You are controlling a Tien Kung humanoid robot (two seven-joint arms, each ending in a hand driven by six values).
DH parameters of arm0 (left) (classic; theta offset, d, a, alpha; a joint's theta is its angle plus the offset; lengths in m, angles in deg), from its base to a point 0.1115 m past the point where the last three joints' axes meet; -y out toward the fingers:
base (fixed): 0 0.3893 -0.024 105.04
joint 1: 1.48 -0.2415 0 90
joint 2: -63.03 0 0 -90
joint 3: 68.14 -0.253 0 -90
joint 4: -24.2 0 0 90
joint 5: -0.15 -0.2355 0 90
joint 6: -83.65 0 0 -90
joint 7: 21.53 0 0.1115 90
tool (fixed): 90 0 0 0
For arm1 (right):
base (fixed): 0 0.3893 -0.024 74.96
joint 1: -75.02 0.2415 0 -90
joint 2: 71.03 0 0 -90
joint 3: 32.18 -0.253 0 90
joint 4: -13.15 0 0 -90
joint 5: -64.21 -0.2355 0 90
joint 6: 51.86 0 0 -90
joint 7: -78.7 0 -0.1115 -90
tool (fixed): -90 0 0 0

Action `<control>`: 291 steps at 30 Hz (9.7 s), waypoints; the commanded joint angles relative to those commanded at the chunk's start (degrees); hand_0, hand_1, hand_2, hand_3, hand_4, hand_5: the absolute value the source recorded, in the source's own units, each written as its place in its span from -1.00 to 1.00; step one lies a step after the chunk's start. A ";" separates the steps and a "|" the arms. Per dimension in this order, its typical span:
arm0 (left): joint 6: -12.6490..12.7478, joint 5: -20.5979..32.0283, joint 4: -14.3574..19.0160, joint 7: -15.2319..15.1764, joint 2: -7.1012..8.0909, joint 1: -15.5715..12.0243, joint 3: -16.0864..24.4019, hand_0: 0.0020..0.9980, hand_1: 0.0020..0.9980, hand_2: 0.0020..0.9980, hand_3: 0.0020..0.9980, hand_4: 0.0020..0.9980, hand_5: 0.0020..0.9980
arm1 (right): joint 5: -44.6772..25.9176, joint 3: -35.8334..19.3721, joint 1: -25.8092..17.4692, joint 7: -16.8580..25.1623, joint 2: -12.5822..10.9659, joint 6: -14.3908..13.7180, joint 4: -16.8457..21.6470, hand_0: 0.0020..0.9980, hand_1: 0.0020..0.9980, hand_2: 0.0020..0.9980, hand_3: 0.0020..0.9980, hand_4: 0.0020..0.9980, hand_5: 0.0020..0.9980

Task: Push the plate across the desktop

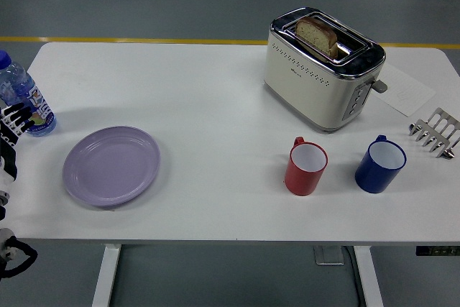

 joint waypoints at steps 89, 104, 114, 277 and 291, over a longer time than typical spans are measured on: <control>2.71 3.78 -8.07 -6.79 -12.08 5.15 -12.59 0.41 0.46 0.36 0.22 -0.01 1.00 | 4.19 -1.40 1.04 -0.57 0.83 1.31 0.00 0.35 0.30 0.36 0.20 -0.11 -0.58; 4.47 8.05 -7.42 -6.79 -12.83 6.76 -19.78 0.42 0.47 0.38 0.23 -0.03 1.00 | 3.96 -1.23 1.09 -0.47 0.75 1.37 0.00 0.34 0.30 0.36 0.20 -0.11 -0.58; 5.67 11.07 -7.36 -6.79 -13.29 8.21 -25.35 0.43 0.47 0.39 0.24 -0.04 1.00 | 3.95 -1.17 1.11 -0.41 0.72 1.44 0.00 0.34 0.30 0.36 0.20 -0.11 -0.57; -15.85 18.53 7.10 23.89 5.71 -1.04 7.42 0.31 0.35 0.30 0.22 0.04 1.00 | 4.38 -2.30 0.56 -0.14 -0.10 1.24 0.00 0.35 0.30 0.36 0.21 -0.10 -0.60; -15.87 18.02 7.79 23.85 4.84 -1.43 7.51 0.32 0.35 0.30 0.22 0.03 1.00 | 5.90 -3.18 0.50 -0.25 -0.09 1.39 0.00 0.35 0.30 0.36 0.21 -0.10 -0.60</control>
